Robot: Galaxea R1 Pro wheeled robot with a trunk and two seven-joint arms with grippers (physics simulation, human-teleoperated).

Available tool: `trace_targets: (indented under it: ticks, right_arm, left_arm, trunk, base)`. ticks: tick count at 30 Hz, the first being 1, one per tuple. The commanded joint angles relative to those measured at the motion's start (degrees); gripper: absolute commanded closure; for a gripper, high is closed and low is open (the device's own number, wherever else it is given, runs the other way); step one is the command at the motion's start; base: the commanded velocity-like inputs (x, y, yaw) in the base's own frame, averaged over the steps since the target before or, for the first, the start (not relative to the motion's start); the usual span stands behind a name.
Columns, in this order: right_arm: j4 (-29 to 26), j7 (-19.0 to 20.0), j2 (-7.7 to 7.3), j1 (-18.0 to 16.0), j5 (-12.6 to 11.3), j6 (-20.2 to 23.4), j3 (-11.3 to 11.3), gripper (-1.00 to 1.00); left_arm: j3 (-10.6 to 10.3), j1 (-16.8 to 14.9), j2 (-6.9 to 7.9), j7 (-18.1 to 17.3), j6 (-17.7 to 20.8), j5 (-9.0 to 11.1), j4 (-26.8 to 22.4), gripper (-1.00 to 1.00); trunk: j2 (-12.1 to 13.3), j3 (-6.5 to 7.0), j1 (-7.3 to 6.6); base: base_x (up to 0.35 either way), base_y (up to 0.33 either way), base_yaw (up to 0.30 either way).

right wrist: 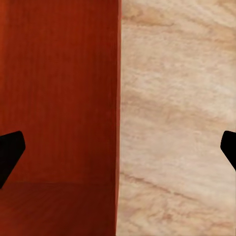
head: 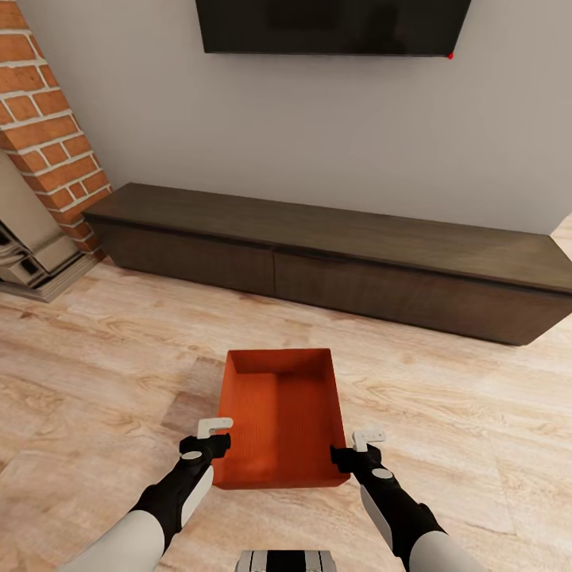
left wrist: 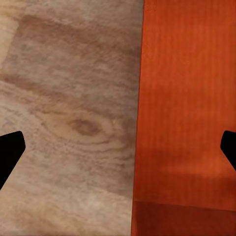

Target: Move the two storage containers from the living room to the garage. In the garage, place one container on the floor and stack the other container on top of it (either order is fine).

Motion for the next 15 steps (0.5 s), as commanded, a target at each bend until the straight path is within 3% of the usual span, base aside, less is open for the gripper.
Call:
trace_targets:
  ticks: [1,8,15]
  right_arm:
    - [-0.10,-0.47,-0.04,-0.01,-0.19,0.30,0.40,-1.00]
    - [-0.10,-0.51,-0.01,-0.01,-0.23,0.30,0.39,-1.00]
    - [-0.10,-0.53,0.00,-0.01,-0.53,0.40,0.35,-1.00]
  left_arm:
    - [-0.48,-0.01,0.05,0.50,0.27,0.59,-0.14,-1.00]
    - [-0.46,-0.02,0.10,0.50,0.27,0.59,-0.26,-1.00]
    - [-0.42,-0.01,0.13,0.58,0.27,0.59,-0.27,-1.00]
  trunk:
    - [-0.43,-0.22,0.22]
    - [-3.24,-1.48,1.75]
    - [-3.24,-1.48,1.75]
  base:
    - [0.000,0.000,0.000]
    - [0.000,0.000,0.000]
    - [0.000,0.000,0.000]
